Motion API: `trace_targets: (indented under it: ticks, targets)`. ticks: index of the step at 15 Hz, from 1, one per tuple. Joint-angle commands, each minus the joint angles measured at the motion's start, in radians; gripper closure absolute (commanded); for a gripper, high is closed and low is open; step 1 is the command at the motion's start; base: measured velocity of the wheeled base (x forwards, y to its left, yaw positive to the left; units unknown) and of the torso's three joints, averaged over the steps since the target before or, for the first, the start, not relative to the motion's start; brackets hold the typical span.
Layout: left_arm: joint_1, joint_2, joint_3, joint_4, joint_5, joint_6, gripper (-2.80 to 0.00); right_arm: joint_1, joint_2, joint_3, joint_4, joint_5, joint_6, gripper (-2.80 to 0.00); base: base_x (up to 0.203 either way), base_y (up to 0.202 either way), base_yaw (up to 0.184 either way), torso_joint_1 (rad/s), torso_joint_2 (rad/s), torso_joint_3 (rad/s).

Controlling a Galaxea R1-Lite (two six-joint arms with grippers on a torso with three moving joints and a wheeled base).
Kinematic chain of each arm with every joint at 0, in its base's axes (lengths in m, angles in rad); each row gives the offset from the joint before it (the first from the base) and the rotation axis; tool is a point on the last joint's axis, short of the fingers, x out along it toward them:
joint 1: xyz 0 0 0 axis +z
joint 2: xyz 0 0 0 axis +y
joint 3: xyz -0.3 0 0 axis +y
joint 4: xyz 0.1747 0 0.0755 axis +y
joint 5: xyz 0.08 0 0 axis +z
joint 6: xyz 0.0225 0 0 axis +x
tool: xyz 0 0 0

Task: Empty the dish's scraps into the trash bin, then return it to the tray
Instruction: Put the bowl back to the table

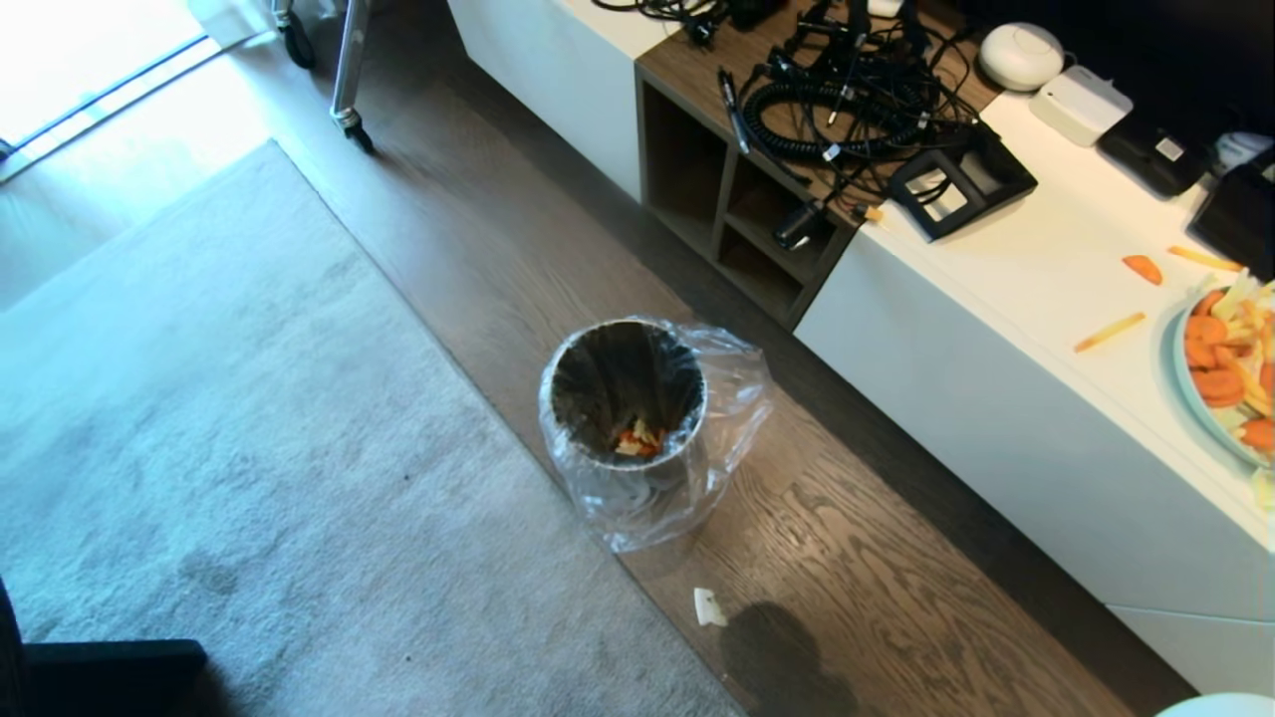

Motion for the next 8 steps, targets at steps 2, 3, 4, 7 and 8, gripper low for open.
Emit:
trace_targets:
  ticks: [2, 3, 4, 7, 8]
  targets:
    - [0.000, 0.000, 0.000, -0.001, 0.001, -0.002, 0.00, 0.000, 0.003, 0.000, 0.000, 0.001, -0.001, 0.00, 0.000, 0.000, 0.000, 0.001, 0.00, 0.195]
    - [0.000, 0.000, 0.000, -0.001, 0.001, -0.003, 0.00, 0.000, 0.003, 0.000, 0.000, 0.001, -0.001, 0.00, 0.000, 0.000, 0.000, 0.002, 0.00, 0.198]
    - [0.000, 0.000, 0.000, -0.001, 0.001, -0.003, 0.00, 0.000, 0.003, 0.000, 0.000, 0.001, -0.001, 0.00, 0.000, 0.000, 0.000, 0.002, 0.00, 0.199]
    - [0.000, 0.000, 0.000, -0.001, 0.001, -0.003, 0.00, 0.000, 0.003, 0.000, 0.000, 0.001, -0.001, 0.00, 0.000, 0.000, 0.000, -0.002, 0.00, 0.203]
    - [0.000, 0.000, 0.000, -0.001, 0.001, -0.003, 0.00, 0.000, 0.003, 0.000, 0.000, 0.001, -0.001, 0.00, 0.000, 0.000, 0.000, 0.002, 0.00, 0.202]
